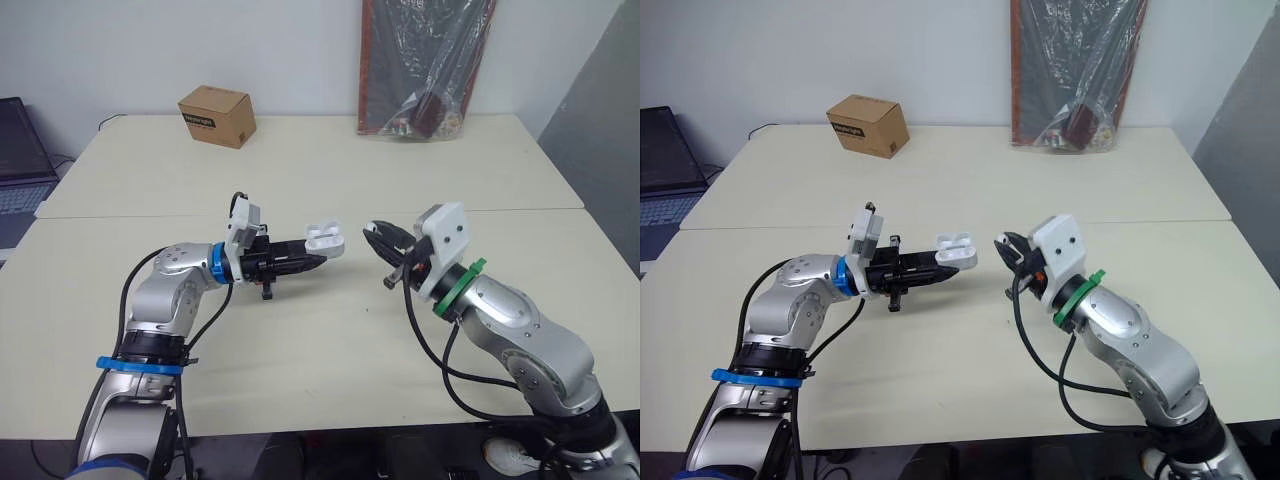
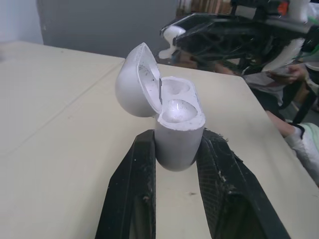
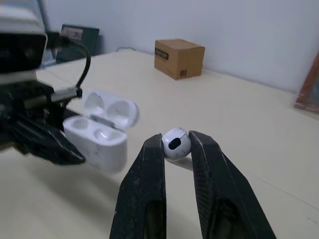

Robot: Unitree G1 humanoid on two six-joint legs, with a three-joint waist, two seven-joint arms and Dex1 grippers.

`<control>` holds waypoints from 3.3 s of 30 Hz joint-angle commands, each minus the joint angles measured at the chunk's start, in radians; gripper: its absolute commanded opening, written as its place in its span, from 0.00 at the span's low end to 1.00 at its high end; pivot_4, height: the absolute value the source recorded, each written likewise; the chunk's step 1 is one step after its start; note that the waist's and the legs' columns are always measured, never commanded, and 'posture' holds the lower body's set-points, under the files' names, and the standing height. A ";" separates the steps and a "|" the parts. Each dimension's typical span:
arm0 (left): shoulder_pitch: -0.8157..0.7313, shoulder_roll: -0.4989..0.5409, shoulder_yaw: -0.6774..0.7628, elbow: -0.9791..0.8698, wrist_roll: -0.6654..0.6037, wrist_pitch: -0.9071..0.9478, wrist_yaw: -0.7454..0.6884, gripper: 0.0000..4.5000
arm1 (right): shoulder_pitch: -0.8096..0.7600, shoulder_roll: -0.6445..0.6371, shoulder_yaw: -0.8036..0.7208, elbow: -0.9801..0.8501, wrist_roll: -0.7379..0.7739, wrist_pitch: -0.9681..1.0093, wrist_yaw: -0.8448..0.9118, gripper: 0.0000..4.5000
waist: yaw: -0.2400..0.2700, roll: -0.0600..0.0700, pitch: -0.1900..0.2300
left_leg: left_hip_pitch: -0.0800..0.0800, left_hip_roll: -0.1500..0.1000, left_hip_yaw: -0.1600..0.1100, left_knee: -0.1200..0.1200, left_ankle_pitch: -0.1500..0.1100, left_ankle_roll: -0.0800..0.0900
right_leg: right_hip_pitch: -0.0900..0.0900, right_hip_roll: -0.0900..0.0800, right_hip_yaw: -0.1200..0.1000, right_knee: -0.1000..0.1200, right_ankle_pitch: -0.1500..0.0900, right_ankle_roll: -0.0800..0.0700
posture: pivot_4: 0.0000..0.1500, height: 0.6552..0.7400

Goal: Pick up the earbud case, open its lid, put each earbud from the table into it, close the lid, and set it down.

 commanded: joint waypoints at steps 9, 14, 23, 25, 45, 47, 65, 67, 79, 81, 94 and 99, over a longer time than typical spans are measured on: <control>-0.075 -0.083 0.014 0.068 0.058 -0.107 0.104 0.18 | -0.211 0.214 -0.187 0.016 0.348 0.221 -0.232 0.08 | -0.002 0.000 0.000 | 0.001 -0.001 -0.001 0.000 0.000 0.000 | -0.001 0.000 0.000 0.006 0.000 -0.001 | 1.00 1.00; -0.086 -0.097 0.011 0.067 0.061 -0.101 0.122 0.18 | -0.217 0.269 -0.188 0.045 0.412 0.233 -0.257 0.08 | -0.003 0.000 0.000 | 0.002 -0.001 -0.001 0.000 0.000 0.000 | -0.001 0.000 0.000 0.008 0.000 -0.001 | 1.00 1.00; -0.127 -0.114 0.021 0.095 0.063 -0.091 0.170 0.18 | -0.223 0.313 -0.184 0.092 0.475 0.274 -0.345 0.08 | -0.004 0.000 0.000 | 0.003 -0.001 -0.001 0.000 0.000 0.000 | -0.001 0.000 0.000 0.010 0.000 -0.001 | 1.00 1.00; -0.129 -0.120 0.019 0.093 0.064 -0.093 0.175 0.18 | -0.230 0.335 -0.190 0.111 0.487 0.271 -0.378 0.08 | -0.004 0.000 0.000 | 0.003 -0.001 -0.001 0.000 0.000 0.000 | -0.001 0.000 0.000 0.010 0.000 -0.001 | 1.00 1.00; -0.121 -0.156 0.026 0.037 0.039 -0.072 0.213 0.18 | -0.237 0.406 -0.199 0.163 0.490 0.257 -0.480 0.08 | -0.005 0.000 0.000 | 0.003 -0.001 -0.001 0.000 0.000 0.000 | -0.001 0.000 0.000 0.010 0.000 -0.001 | 1.00 1.00; -0.123 -0.165 0.025 0.028 0.038 -0.073 0.227 0.18 | -0.237 0.410 -0.199 0.167 0.485 0.254 -0.481 0.08 | -0.005 0.000 0.000 | 0.003 -0.001 -0.001 0.000 0.000 0.000 | -0.001 0.000 0.000 0.010 0.000 -0.001 | 1.00 1.00; -0.085 -0.196 0.029 -0.091 0.014 -0.016 0.307 0.18 | -0.229 0.428 -0.205 0.176 0.446 0.198 -0.511 0.08 | -0.005 0.000 0.000 | 0.003 -0.001 -0.001 -0.001 0.000 0.000 | -0.001 0.000 0.000 0.009 0.000 -0.001 | 1.00 1.00; -0.080 -0.194 0.028 -0.094 0.013 -0.017 0.308 0.18 | -0.230 0.428 -0.205 0.176 0.447 0.197 -0.512 0.08 | -0.005 0.000 0.000 | 0.003 -0.001 -0.001 -0.001 0.000 0.000 | -0.001 0.000 0.000 0.009 0.000 -0.001 | 1.00 1.00; -0.087 -0.213 0.050 -0.116 0.001 -0.018 0.376 0.18 | -0.219 0.422 -0.197 0.187 0.447 0.209 -0.534 0.08 | -0.005 0.000 0.000 | 0.003 -0.001 -0.001 -0.001 0.000 0.000 | -0.001 0.000 0.000 0.009 -0.003 0.003 | 1.00 1.00; -0.092 -0.226 0.052 -0.128 0.003 -0.026 0.404 0.18 | -0.219 0.425 -0.193 0.190 0.436 0.209 -0.547 0.08 | -0.005 0.000 0.000 | 0.002 -0.001 -0.001 -0.001 0.000 0.000 | -0.001 0.000 0.000 0.009 -0.003 0.003 | 1.00 1.00; -0.075 -0.288 0.028 -0.214 0.040 -0.068 0.518 0.18 | -0.219 0.436 -0.188 0.196 0.345 0.225 -0.626 0.08 | -0.004 0.000 0.000 | 0.002 -0.001 -0.001 -0.001 0.000 0.000 | -0.001 0.000 0.000 0.008 -0.002 0.003 | 1.00 1.00; -0.075 -0.308 0.027 -0.251 0.051 -0.072 0.557 0.18 | -0.213 0.440 -0.194 0.191 0.336 0.227 -0.636 0.08 | -0.003 0.000 0.000 | 0.002 -0.001 -0.001 -0.001 0.000 0.000 | -0.001 0.000 0.000 0.008 -0.003 0.003 | 1.00 1.00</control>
